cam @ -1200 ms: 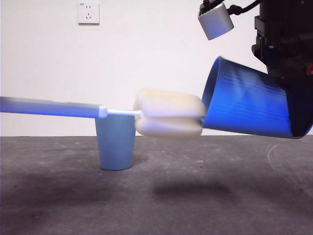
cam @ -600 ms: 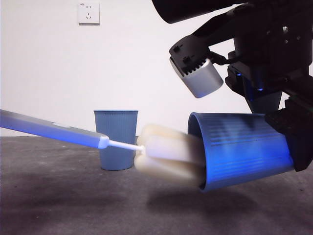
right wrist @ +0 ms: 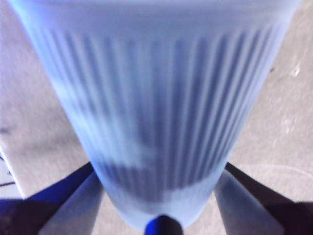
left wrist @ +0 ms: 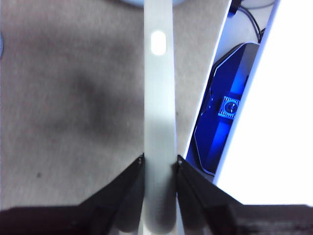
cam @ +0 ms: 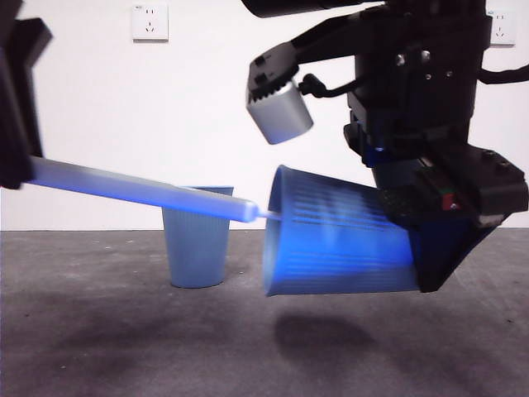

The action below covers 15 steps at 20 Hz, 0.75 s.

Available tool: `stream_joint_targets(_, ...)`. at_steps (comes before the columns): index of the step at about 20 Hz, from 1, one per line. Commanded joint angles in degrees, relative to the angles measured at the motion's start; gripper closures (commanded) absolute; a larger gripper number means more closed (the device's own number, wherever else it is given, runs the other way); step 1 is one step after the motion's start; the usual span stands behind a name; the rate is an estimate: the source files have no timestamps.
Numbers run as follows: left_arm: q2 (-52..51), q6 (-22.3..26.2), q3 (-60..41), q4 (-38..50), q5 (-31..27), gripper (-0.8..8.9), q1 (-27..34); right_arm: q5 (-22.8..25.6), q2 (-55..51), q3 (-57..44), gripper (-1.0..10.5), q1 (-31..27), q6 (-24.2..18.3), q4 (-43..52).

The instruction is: Pick up the cup brush,pick up the cup,insert the brush into the cup,clean the cup,put the cup brush back,put the cup back to the fixed position on the table

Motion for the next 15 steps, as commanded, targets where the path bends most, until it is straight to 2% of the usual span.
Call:
stream_joint_targets(1, 1.5, 0.3, -0.5, 2.1, 0.3, 8.23, -0.1, -0.7, 0.3, 0.3, 9.6, 0.3, -0.5, 1.2)
stream_joint_targets(7, 4.8, -0.5, -0.5, 5.5, 0.3, 8.23, -0.1, -0.7, 0.3, 0.3, 9.6, 0.3, -0.2, 1.6)
stream_joint_targets(12, 4.0, -2.4, -0.5, -1.2, -4.9, 8.22, 1.1, 0.4, 0.3, 0.3, 9.6, 0.2, 0.5, 0.8)
stream_joint_targets(15, 2.1, -3.1, -0.5, -4.9, -4.9, 8.22, 2.8, 0.4, 0.3, 0.3, 9.6, 0.2, 2.1, 0.8)
